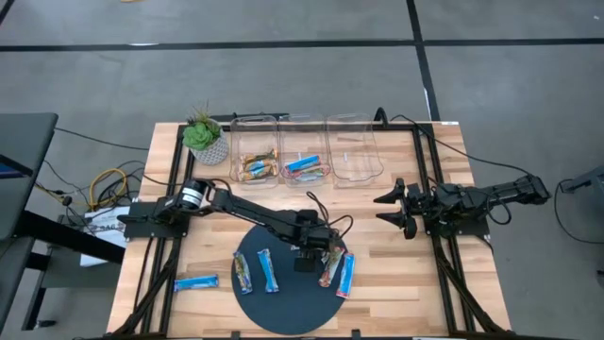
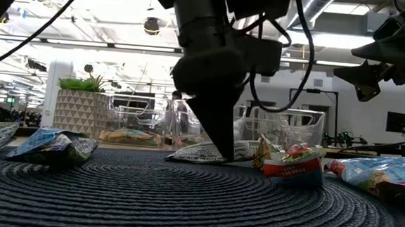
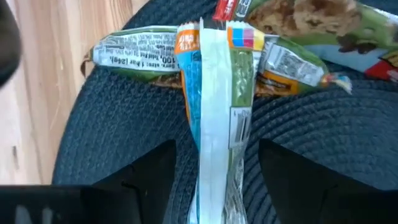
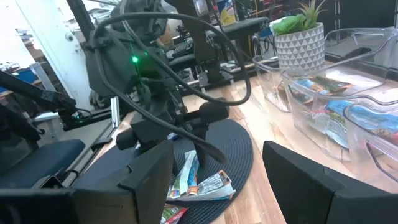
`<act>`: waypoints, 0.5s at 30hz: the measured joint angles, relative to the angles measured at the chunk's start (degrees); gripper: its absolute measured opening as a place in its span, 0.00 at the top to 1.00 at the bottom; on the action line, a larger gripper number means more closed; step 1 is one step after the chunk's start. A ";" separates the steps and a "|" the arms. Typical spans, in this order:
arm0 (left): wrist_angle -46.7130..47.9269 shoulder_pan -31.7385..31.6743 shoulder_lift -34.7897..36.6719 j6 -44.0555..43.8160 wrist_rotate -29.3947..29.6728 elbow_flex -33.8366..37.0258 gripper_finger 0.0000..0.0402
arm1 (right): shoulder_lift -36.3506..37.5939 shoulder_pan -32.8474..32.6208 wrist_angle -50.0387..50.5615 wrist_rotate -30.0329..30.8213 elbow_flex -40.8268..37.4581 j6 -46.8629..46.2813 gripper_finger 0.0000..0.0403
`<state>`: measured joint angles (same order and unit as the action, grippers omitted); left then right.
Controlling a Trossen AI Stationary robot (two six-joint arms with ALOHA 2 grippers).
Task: Pick and place Granola Bars by type
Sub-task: Put the orange bar into the left transparent bin
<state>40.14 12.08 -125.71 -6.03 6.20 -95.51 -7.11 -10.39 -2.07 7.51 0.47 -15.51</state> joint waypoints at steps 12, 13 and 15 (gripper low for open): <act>-2.21 -0.13 0.00 -1.59 -0.40 2.15 0.55 | 0.02 -0.02 -0.02 0.00 -0.02 0.00 0.40; -2.19 -0.13 0.00 -1.64 -0.43 2.15 0.58 | 0.02 0.00 -0.02 0.00 -0.02 -0.01 0.40; -2.21 -0.13 0.00 -1.88 -0.41 2.14 0.65 | 0.02 -0.02 -0.02 0.00 -0.02 -0.01 0.40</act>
<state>37.93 11.94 -125.71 -7.91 5.78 -93.36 -7.09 -10.41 -2.09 7.51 0.45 -15.51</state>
